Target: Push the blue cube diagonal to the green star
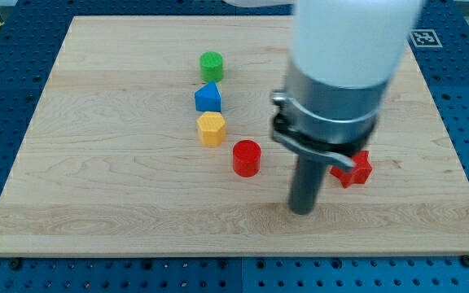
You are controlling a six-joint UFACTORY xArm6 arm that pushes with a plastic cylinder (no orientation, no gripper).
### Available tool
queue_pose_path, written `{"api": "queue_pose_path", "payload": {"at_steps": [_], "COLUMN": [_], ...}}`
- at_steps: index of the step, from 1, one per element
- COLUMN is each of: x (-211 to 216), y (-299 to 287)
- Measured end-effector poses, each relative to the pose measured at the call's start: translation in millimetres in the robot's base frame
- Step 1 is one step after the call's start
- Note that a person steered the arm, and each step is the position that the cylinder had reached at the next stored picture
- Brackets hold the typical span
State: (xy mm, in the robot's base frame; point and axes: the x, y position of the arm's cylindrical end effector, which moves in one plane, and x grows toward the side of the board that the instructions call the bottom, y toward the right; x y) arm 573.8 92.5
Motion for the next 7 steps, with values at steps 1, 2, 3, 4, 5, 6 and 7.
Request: {"api": "queue_pose_path", "payload": {"at_steps": [1,2,3,4,5,6,7], "x": [0,-7,-47,-104,-135,-144,-166], "y": [53,104,124,126,126,126,126]}}
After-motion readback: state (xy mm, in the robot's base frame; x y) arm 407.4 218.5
